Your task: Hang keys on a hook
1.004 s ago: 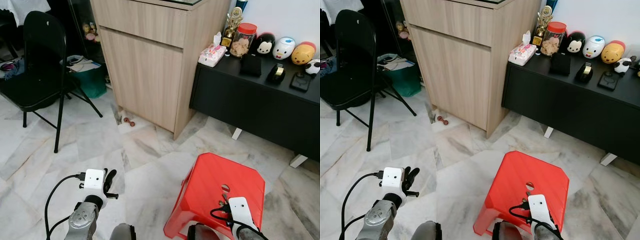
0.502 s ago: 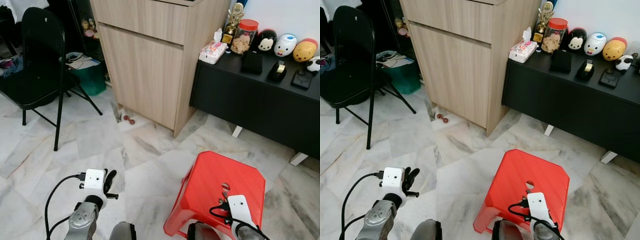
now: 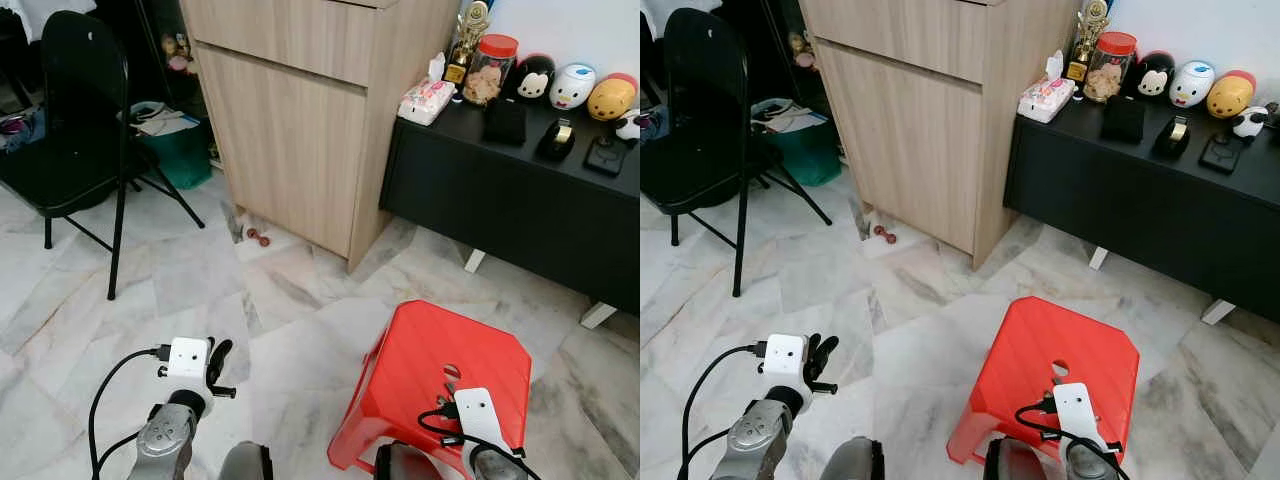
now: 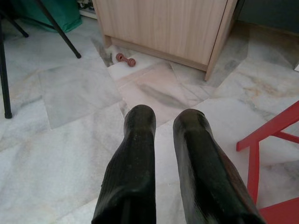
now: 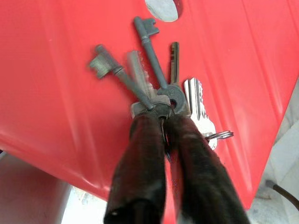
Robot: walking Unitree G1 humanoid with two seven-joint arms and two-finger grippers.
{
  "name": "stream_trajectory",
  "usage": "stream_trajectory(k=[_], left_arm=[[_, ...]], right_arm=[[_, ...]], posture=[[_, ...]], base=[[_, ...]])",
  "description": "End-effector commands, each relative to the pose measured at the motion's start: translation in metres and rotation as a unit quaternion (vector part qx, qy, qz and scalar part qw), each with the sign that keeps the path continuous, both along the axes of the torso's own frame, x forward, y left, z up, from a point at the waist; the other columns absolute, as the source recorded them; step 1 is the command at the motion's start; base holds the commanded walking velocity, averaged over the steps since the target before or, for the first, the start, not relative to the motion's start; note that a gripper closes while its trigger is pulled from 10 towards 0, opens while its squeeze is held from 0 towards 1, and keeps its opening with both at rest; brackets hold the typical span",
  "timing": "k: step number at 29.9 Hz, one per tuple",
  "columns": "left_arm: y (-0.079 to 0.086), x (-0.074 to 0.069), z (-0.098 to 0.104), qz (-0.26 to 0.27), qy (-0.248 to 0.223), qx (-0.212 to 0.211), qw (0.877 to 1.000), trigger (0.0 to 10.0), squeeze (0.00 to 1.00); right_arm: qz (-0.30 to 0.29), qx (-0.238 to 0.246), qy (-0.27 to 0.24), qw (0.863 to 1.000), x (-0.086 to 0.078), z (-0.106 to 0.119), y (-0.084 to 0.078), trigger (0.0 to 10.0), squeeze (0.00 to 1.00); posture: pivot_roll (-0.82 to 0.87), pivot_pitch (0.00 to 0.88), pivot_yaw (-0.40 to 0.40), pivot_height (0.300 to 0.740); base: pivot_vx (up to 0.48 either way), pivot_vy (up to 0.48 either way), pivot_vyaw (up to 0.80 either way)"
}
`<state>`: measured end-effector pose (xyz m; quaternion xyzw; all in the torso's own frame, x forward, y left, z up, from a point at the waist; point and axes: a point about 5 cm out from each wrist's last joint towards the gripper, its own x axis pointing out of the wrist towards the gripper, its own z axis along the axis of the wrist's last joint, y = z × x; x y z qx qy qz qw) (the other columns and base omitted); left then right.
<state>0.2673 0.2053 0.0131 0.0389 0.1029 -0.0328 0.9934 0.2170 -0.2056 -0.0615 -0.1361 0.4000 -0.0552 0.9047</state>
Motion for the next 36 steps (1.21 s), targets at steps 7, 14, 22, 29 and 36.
stream_trajectory(k=[7, 14, 22, 29, 36], left_arm=[[0.001, 0.003, 0.000, -0.005, 0.006, 0.012, 1.000, 10.0, 0.00], [-0.001, 0.006, 0.002, -0.005, 0.005, 0.012, 1.000, 10.0, 0.00], [-0.006, 0.003, -0.002, -0.012, 0.011, 0.016, 1.000, 10.0, 0.00], [-0.004, 0.001, -0.005, -0.010, 0.016, 0.020, 1.000, 10.0, 0.00], [-0.004, -0.001, -0.009, -0.012, 0.028, 0.024, 0.999, 10.0, 0.00]], right_arm=[[-0.006, 0.002, 0.004, 1.000, 0.000, 0.000, 0.002, 0.0, 0.00], [-0.007, 0.037, -0.135, 0.990, 0.033, 0.028, 0.010, 0.0, 0.00], [0.020, 0.099, -0.284, 0.954, 0.059, 0.065, 0.028, 0.0, 0.00], [-0.007, 0.122, -0.374, 0.919, 0.069, 0.092, 0.027, 2.1, 0.00], [-0.025, 0.121, -0.394, 0.911, 0.075, 0.101, 0.025, 10.0, 0.00]], posture=[[0.19, 0.094, -0.028, 0.637], [0.18, 0.074, -0.033, 0.637], [0.18, 0.061, -0.040, 0.637], [0.18, 0.047, -0.039, 0.637], [0.18, 0.032, -0.037, 0.637]], base=[[0.000, 0.000, 0.00], [0.000, 0.000, 0.00], [0.000, 0.000, 0.00], [0.000, 0.000, 0.00], [0.000, 0.000, 0.00]])
